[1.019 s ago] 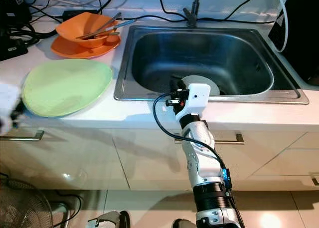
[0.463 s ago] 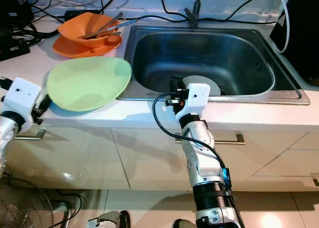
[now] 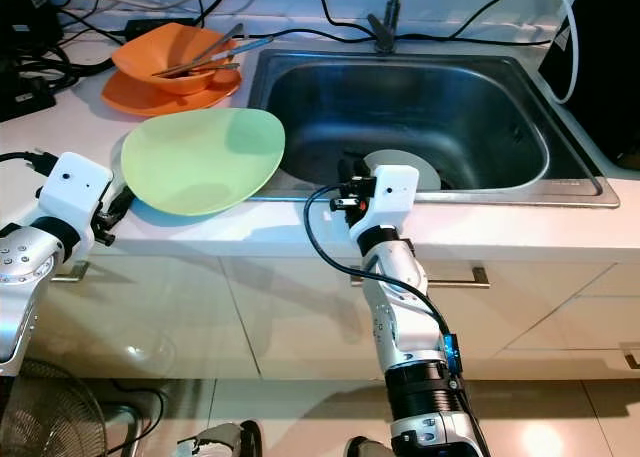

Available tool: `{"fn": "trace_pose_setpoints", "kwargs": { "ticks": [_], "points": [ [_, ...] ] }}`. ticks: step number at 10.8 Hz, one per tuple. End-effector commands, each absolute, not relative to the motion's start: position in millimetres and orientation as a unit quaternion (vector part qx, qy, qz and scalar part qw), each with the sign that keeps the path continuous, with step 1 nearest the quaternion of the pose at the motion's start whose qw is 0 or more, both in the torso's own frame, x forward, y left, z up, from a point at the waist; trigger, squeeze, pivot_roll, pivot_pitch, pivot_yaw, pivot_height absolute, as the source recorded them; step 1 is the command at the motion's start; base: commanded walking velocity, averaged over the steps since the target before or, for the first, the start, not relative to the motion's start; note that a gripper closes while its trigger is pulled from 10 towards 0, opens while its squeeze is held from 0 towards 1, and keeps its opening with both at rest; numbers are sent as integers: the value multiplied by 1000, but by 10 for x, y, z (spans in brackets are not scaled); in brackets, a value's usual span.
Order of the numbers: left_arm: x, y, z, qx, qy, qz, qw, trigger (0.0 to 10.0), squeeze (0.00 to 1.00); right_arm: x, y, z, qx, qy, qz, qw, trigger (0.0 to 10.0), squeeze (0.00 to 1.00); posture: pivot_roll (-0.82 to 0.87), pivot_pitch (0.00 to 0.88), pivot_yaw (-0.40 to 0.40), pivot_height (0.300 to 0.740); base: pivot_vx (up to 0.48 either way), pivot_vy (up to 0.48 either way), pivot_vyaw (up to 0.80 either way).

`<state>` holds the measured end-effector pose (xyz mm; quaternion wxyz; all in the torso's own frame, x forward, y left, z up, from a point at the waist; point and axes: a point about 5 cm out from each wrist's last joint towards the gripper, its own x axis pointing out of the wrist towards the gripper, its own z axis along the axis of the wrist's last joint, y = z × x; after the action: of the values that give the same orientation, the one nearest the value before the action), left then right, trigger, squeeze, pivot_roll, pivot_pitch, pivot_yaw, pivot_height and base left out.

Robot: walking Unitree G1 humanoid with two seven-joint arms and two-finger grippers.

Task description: Kitchen organization

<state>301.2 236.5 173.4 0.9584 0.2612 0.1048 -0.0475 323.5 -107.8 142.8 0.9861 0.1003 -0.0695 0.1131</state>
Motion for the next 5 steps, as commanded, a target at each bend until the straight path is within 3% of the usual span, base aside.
{"fn": "trace_pose_setpoints", "kwargs": {
  "ticks": [1,5],
  "points": [
    [3023,2309,1703,261,109,-63,957,10000,0,3247,-1084,1413,97,-66,108,987,10000,0,134,99,30,740,0,0,0],
    [3040,2218,1696,264,104,-77,956,10000,0,3261,-1058,1424,97,-67,114,987,10000,0,134,96,30,740,0,0,0]
  ]
}}
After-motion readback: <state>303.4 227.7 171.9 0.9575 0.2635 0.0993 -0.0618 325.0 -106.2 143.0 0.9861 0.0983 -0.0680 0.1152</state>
